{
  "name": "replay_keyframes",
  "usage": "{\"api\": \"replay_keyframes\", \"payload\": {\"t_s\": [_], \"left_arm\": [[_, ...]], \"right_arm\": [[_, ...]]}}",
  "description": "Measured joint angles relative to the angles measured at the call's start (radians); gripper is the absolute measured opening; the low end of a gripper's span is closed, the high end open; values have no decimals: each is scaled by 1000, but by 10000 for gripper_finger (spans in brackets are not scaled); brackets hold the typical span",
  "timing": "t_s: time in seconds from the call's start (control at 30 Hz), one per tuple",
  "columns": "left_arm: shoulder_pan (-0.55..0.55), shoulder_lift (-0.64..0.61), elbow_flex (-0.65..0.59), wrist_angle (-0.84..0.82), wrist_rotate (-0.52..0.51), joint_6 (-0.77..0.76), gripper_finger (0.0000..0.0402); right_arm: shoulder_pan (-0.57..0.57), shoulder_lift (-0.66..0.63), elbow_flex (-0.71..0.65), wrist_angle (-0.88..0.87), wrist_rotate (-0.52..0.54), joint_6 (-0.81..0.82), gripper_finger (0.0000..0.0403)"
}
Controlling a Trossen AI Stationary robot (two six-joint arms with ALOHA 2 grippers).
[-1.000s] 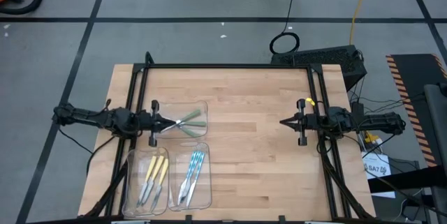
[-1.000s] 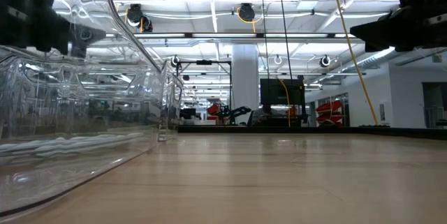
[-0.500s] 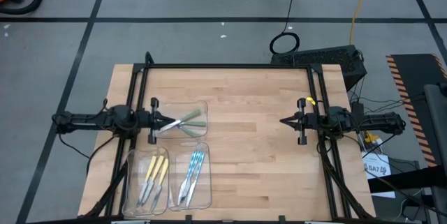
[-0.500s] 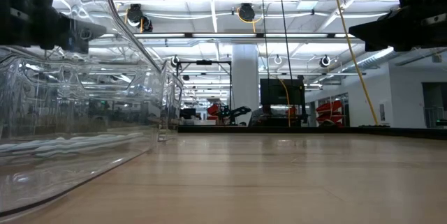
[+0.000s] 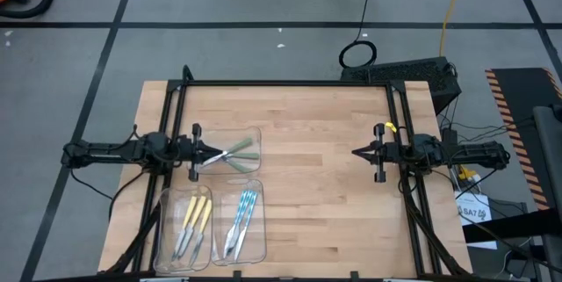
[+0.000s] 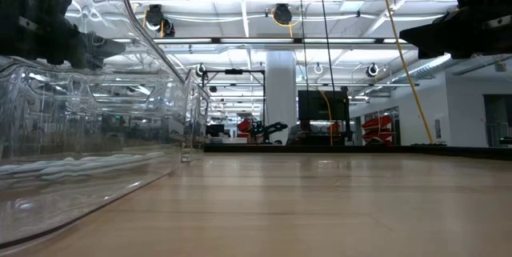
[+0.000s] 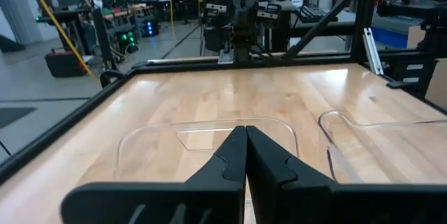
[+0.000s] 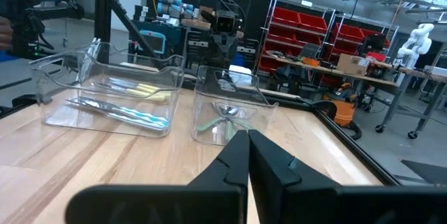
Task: Sort silverware by color (type)
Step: Return to Home Position
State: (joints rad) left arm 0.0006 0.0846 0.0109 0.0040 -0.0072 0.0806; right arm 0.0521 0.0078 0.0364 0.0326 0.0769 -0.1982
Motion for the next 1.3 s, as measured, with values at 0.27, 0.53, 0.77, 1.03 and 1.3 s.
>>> {"api": "replay_keyframes", "payload": {"t_s": [0.27, 0.53, 0.77, 1.03, 1.3], "left_arm": [[-6, -1, 4, -4, 16, -34, 5], [-10, -84, 5, -1, 42, 3, 5], [-18, -81, 6, -9, 56, 13, 5], [-18, -76, 6, -11, 36, -3, 5], [-18, -76, 7, -12, 33, -3, 5]], "right_arm": [[0, 0, 0, 0, 0, 0, 2], [0, 0, 0, 1, 0, 0, 2], [0, 0, 0, 1, 0, 0, 2], [0, 0, 0, 1, 0, 0, 2], [0, 0, 0, 1, 0, 0, 2]]}}
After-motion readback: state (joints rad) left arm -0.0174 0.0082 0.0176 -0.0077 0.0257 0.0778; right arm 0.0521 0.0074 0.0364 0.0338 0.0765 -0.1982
